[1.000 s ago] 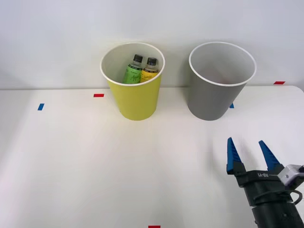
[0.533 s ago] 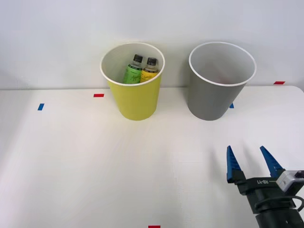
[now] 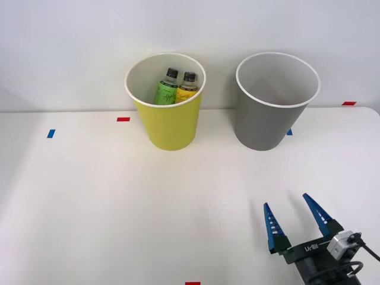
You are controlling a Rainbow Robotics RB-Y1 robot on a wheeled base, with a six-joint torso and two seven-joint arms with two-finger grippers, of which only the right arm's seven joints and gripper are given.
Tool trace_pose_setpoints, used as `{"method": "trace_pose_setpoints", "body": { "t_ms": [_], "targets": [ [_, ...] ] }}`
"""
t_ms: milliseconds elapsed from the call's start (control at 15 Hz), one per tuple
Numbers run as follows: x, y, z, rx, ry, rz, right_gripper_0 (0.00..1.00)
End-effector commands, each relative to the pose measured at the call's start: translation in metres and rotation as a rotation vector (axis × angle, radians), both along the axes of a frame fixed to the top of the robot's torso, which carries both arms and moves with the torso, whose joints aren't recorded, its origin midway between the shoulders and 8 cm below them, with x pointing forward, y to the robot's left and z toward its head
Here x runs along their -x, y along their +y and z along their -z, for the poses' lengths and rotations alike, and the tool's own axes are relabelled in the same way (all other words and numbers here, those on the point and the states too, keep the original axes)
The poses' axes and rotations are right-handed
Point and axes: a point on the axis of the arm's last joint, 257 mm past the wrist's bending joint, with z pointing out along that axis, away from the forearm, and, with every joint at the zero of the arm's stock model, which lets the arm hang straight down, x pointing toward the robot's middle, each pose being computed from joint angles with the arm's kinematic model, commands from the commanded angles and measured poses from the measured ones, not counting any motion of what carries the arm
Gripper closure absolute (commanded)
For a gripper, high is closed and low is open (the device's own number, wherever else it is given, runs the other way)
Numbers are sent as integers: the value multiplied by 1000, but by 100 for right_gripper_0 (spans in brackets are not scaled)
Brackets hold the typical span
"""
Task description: Put cans in the gray bin, plastic bottles in the light green bin
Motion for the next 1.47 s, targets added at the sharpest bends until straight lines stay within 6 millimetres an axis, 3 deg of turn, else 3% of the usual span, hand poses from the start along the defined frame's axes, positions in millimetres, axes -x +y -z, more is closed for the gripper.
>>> {"method": "trace_pose_setpoints", "body": {
  "t_ms": [67,667,1467],
  "targets": [
    [14,11,6,102,-15,-76,0],
    [47,-3,30,138,56,-79,0],
    [80,-10,40,46,110,-44,0]
  ]
}}
